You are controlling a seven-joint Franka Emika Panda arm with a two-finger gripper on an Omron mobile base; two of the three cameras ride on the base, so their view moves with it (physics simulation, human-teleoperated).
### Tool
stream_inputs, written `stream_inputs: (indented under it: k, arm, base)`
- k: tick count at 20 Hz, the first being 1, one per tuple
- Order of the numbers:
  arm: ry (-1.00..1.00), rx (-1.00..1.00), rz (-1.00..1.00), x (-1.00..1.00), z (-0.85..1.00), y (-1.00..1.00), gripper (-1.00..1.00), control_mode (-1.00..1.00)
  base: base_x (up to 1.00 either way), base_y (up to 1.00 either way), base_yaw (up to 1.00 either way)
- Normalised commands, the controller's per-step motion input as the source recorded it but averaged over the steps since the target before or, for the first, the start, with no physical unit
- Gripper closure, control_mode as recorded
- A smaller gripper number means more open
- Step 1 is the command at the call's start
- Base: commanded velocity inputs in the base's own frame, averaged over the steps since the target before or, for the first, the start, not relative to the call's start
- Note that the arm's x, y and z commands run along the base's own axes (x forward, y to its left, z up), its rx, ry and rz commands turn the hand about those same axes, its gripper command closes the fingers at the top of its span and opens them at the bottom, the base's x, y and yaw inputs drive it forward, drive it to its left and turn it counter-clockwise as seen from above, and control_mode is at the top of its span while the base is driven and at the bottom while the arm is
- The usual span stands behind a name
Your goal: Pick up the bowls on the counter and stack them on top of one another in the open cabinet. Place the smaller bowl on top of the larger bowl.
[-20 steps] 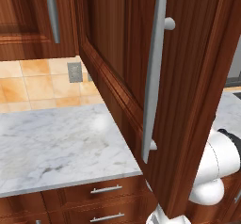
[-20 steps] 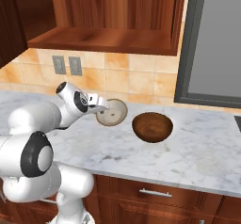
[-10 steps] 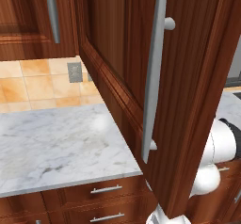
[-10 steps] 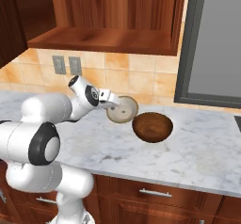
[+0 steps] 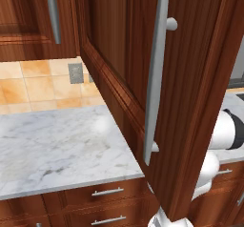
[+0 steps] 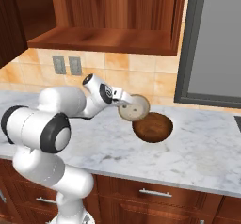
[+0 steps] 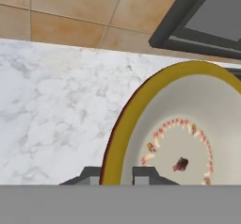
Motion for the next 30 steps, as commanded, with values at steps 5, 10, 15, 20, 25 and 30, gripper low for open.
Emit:
stream_inputs:
  k: [5, 10, 15, 20, 25, 30]
  arm:
    - [-0.07, 0.0, 0.08, 0.13, -0.28, -0.54, 1.0, -1.0]
    - [-0.03, 0.0, 0.08, 0.16, -0.22, -0.41, 1.0, -1.0]
    - [0.0, 0.0, 0.07, 0.24, -0.1, -0.46, 1.0, -1.0]
    - [0.0, 0.0, 0.03, 0.14, -0.05, -0.11, 1.0, -1.0]
    - [0.0, -0.02, 0.0, 0.05, -0.14, 0.0, 1.0, -1.0]
    - [0.0, -0.03, 0.0, 0.25, -0.19, -0.02, 1.0, -1.0]
  base:
    - [0.0, 0.0, 0.0]
    - [0.0, 0.0, 0.0]
    - [0.0, 0.0, 0.0]
    - [0.0, 0.0, 0.0]
    - [0.0, 0.0, 0.0]
    - [0.0, 0.0, 0.0]
